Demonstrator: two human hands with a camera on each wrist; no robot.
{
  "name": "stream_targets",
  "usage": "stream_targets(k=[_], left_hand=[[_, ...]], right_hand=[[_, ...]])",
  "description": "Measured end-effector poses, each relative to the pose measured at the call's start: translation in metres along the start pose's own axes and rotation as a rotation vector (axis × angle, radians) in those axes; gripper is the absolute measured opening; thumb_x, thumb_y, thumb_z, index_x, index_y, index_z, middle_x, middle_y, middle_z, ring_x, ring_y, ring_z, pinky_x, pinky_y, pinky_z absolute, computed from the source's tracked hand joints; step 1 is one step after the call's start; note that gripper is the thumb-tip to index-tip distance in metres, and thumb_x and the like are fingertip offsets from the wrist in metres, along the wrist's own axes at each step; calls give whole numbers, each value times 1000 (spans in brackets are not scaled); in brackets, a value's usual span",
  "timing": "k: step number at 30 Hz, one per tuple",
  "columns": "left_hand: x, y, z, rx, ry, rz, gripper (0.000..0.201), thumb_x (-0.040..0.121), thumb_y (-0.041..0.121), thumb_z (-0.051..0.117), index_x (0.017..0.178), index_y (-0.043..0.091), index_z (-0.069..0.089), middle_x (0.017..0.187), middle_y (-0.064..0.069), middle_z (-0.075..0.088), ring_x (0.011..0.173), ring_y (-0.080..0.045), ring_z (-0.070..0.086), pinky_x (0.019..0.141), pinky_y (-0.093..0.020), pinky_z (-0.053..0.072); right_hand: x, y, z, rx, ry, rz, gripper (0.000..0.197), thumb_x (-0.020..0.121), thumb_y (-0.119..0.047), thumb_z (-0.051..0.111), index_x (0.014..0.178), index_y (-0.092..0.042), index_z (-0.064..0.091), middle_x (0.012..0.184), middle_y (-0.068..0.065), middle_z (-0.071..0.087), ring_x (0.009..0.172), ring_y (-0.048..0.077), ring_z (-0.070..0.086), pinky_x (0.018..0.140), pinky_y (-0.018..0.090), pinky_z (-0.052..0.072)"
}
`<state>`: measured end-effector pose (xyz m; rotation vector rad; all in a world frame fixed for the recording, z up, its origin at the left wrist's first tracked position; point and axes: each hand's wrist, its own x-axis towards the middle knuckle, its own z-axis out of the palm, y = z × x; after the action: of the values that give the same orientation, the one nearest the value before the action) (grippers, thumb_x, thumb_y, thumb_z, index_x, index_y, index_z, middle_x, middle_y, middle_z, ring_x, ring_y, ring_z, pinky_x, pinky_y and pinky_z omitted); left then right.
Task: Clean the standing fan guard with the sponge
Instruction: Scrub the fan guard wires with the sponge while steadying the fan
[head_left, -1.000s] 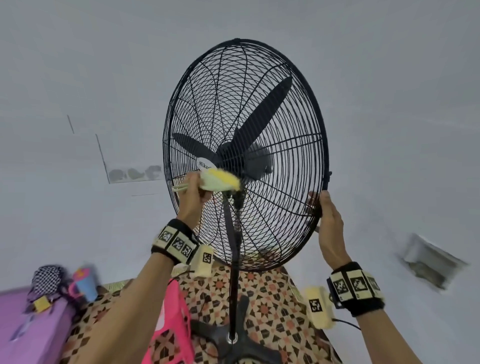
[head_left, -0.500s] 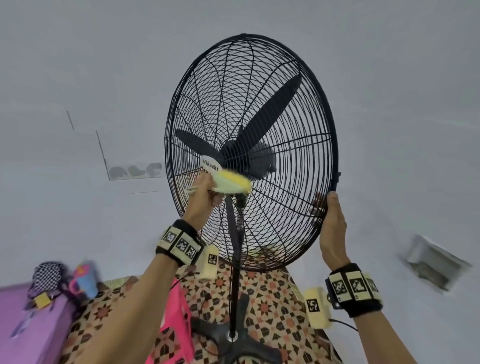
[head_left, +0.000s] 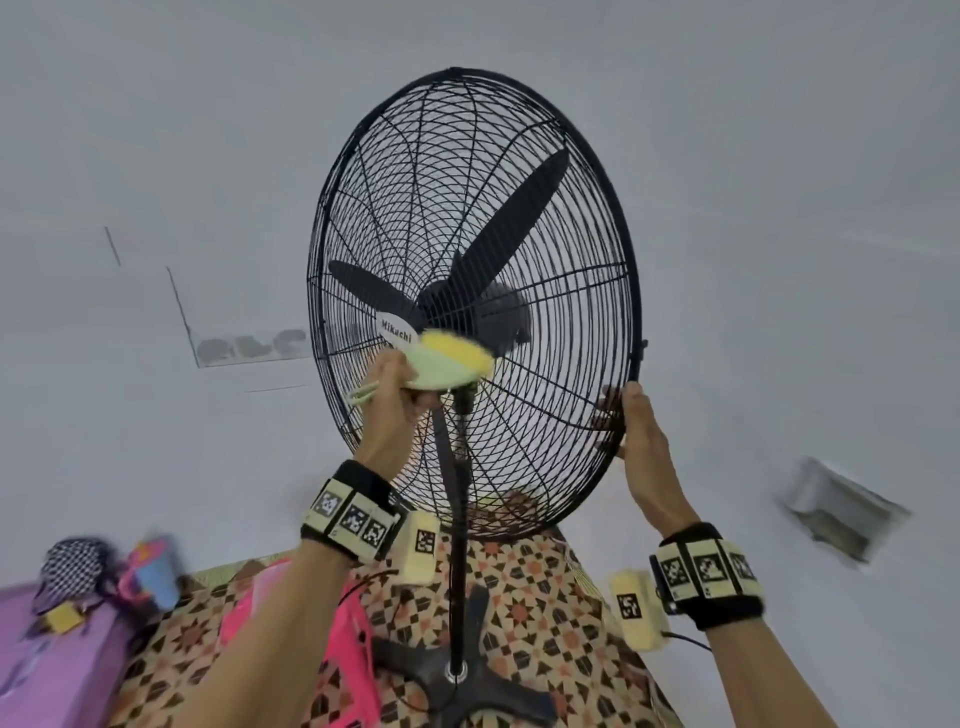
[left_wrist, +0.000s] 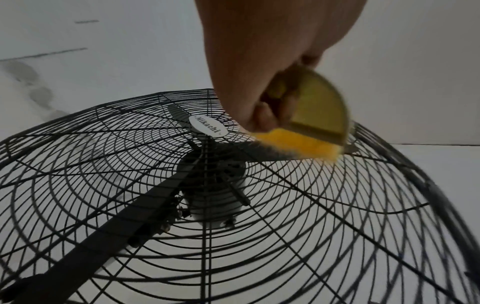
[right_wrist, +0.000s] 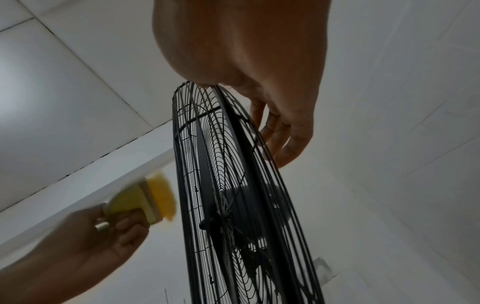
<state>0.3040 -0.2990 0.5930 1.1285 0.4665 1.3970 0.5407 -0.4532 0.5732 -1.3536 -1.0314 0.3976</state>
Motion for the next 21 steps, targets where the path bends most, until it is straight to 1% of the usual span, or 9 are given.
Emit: stream_targets(k=[2, 3, 5, 8, 10, 12, 14, 18, 21], left_hand=[[2, -3, -1, 79, 141, 20, 19, 106, 5, 39, 90, 11, 48, 102, -11, 58, 64, -8, 51, 47, -15, 40], [-1, -5, -1, 127, 142, 15, 20, 108, 6, 38, 91, 12, 48, 103, -12, 59, 64, -8, 51, 47, -15, 40], [-11, -7, 0, 175, -32, -23, 24, 112, 11, 37, 92, 15, 50, 104, -8, 61, 71, -11, 55, 52, -18, 46], [-24, -1, 2, 167, -285, -85, 24, 113, 16, 40, 91, 18, 52, 113, -1, 59, 92, -16, 61, 71, -35, 55], [-24, 1, 1, 108, -221, -14, 20, 107, 14, 46, 88, 18, 48, 114, -2, 57, 89, -14, 59, 67, -31, 50], [-21, 0, 1, 104, -29, 36, 21, 106, 9, 44, 87, 16, 45, 106, -5, 60, 74, -11, 57, 57, -22, 44], [-20, -4, 4, 159, 69, 16, 21, 109, 7, 41, 90, 14, 47, 100, -8, 63, 66, -10, 56, 55, -21, 43], [-40, -4, 18, 250, -187, -81, 20, 111, 11, 39, 93, 13, 46, 91, 1, 60, 67, -10, 54, 57, -23, 42], [-52, 2, 25, 182, -253, -52, 24, 106, 1, 41, 86, 14, 38, 76, 12, 58, 65, -10, 50, 57, -25, 36]], right_hand=[[-4, -2, 2, 0, 7, -10, 75, 88, -91, 24, 124, -35, 60, 124, -10, 66, 120, 9, 60, 113, 48, 43], [-5, -3, 4, -5, 22, -13, 78, 87, -91, 23, 126, -34, 59, 125, -10, 65, 121, 9, 59, 115, 47, 41], [-5, -1, 5, -14, 38, -4, 79, 86, -92, 21, 127, -35, 57, 126, -10, 64, 121, 8, 58, 116, 47, 39], [-2, -1, 0, 2, -3, 9, 72, 88, -91, 23, 121, -37, 57, 122, -5, 66, 117, 11, 61, 112, 51, 44], [-2, -2, -1, 9, -37, 3, 73, 87, -90, 25, 118, -33, 58, 119, -2, 65, 113, 11, 62, 108, 51, 48], [-4, -3, 0, 7, -34, -10, 72, 88, -90, 25, 117, -33, 58, 118, -3, 65, 112, 12, 62, 108, 51, 48], [-5, -1, 3, 10, -8, -15, 71, 90, -89, 24, 118, -34, 58, 118, -3, 65, 115, 15, 62, 109, 53, 46], [0, 6, 2, 28, 33, 5, 68, 91, -89, 25, 124, -40, 59, 126, -4, 66, 122, 16, 61, 114, 53, 42], [0, 6, 4, 23, 31, 1, 66, 91, -88, 28, 119, -36, 59, 123, 0, 66, 119, 20, 62, 110, 56, 45]])
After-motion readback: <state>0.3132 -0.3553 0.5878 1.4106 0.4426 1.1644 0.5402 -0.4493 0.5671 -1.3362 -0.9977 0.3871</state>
